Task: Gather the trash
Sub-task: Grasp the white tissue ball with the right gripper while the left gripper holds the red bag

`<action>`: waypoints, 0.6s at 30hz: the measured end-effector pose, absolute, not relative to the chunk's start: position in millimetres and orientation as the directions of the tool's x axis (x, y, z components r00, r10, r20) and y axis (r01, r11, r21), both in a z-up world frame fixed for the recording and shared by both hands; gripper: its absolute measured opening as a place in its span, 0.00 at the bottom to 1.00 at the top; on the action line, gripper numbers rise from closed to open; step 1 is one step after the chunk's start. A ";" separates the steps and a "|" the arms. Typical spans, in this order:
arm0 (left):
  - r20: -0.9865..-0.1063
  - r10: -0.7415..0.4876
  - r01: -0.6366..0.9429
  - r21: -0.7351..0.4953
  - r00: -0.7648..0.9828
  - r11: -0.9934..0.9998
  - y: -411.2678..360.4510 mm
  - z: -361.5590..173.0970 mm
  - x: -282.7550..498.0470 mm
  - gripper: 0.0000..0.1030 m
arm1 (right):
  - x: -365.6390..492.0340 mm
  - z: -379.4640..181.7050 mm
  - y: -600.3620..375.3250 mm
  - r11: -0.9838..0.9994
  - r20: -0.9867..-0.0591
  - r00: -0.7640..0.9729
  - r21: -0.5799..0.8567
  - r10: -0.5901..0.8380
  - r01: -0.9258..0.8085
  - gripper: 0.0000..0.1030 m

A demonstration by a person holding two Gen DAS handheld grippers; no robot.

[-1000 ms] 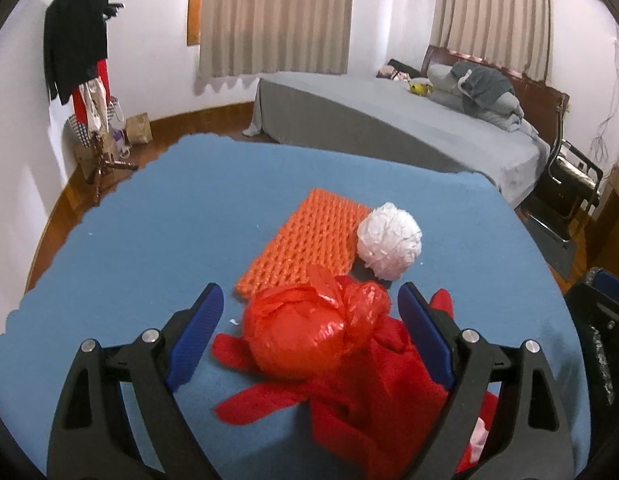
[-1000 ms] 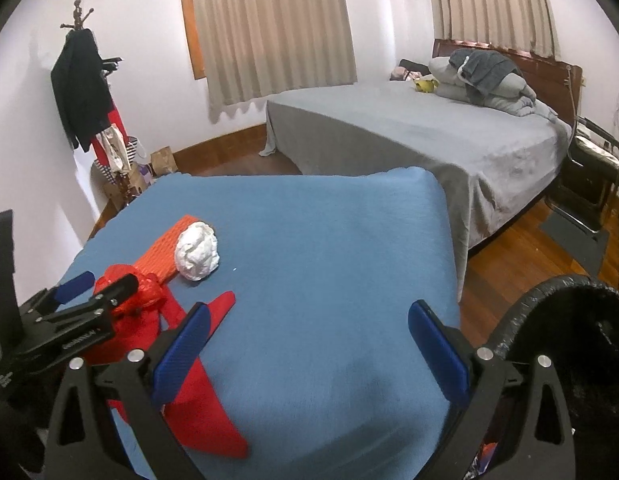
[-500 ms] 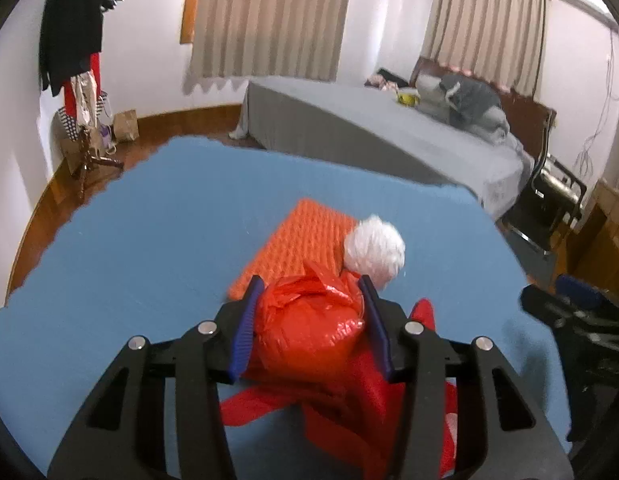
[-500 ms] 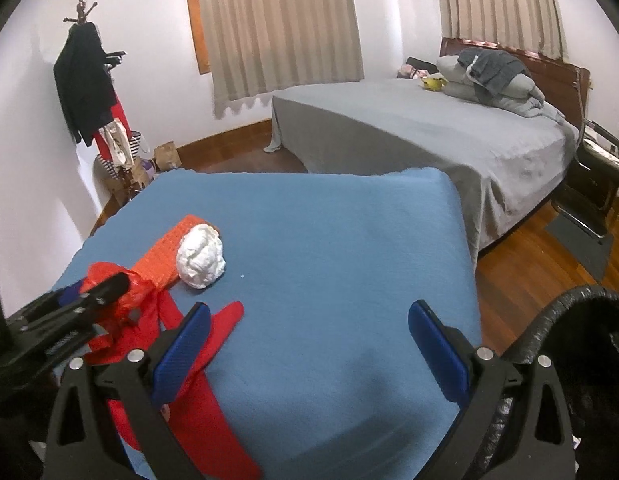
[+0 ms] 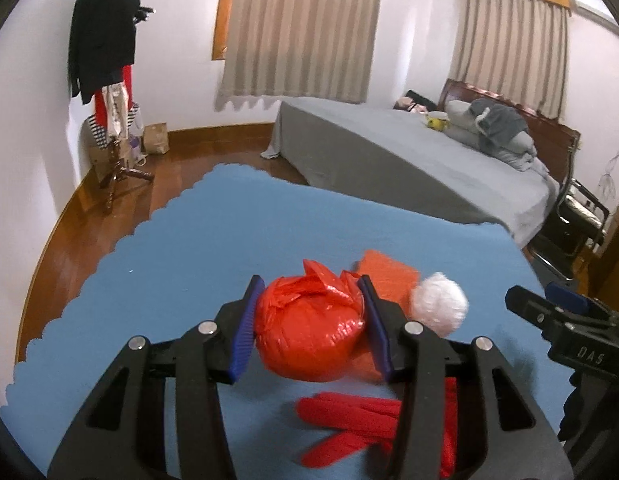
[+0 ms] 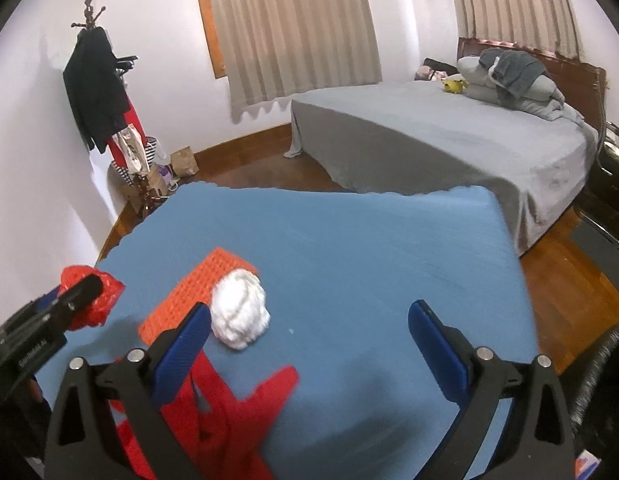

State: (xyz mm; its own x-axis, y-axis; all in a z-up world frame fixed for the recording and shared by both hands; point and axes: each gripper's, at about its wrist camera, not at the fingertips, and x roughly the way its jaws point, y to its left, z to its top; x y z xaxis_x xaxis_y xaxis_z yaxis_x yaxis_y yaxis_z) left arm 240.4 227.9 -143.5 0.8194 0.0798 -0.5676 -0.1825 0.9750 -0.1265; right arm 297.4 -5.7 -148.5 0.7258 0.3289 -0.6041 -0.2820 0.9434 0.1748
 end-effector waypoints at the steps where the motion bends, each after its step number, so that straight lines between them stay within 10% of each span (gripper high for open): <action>1: -0.575 0.087 -0.194 -0.127 0.813 0.973 232.5 -146.0 243.9 0.45 | 300.5 -149.9 -0.9 0.942 -0.611 0.719 0.173 0.332 -0.288 0.92; 18: -0.601 0.125 -0.250 -0.129 0.789 0.960 255.2 -154.4 248.3 0.44 | 326.2 -178.9 49.4 0.913 -0.708 0.596 0.180 0.379 -0.366 0.58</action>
